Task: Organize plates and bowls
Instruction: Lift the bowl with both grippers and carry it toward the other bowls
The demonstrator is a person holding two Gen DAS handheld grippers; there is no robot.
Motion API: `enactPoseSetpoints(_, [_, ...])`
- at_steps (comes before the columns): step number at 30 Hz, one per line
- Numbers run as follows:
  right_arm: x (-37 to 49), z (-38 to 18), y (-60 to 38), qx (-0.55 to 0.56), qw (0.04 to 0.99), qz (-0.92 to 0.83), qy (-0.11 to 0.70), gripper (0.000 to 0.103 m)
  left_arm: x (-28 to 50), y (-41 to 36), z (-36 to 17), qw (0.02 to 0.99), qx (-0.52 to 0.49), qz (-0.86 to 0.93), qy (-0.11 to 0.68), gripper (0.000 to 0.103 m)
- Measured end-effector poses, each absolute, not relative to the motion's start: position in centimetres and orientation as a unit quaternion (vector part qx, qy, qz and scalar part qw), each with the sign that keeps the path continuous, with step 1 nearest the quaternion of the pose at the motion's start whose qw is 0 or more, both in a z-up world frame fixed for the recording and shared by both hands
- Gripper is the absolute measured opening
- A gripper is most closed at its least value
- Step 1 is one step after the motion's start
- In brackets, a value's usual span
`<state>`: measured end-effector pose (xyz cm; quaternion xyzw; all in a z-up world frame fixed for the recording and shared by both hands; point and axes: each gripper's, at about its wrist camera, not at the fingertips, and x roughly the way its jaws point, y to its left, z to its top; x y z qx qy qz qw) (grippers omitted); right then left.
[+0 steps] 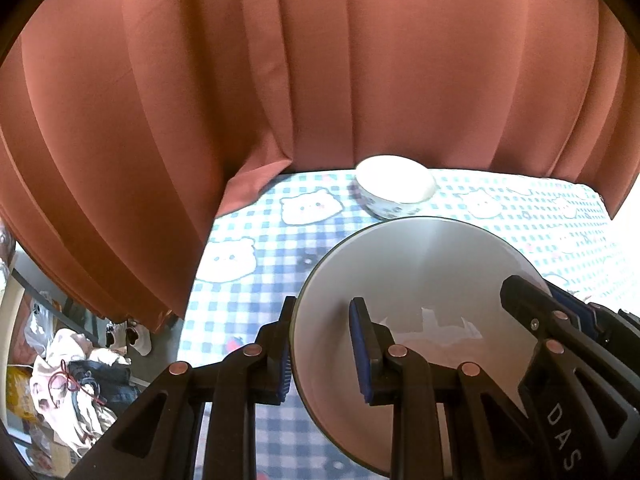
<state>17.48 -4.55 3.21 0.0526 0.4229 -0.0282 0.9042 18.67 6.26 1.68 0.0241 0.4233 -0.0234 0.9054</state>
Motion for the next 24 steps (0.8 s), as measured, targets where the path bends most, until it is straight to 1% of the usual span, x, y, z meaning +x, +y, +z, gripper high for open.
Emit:
enactPoseSetpoints(16, [13.2,2.0,-13.7,0.033,0.899,0.002,0.437,0.017,13.6,-2.8,0.1,0.898,-0.001,-0.001,0.44,0.024])
enactPoseSetpoints(24, [11.5,0.9,-17.3,0.021,0.893,0.016,0.45,0.017,11.9,-6.2,-1.7,0.89,-0.01,0.006,0.456,0.024])
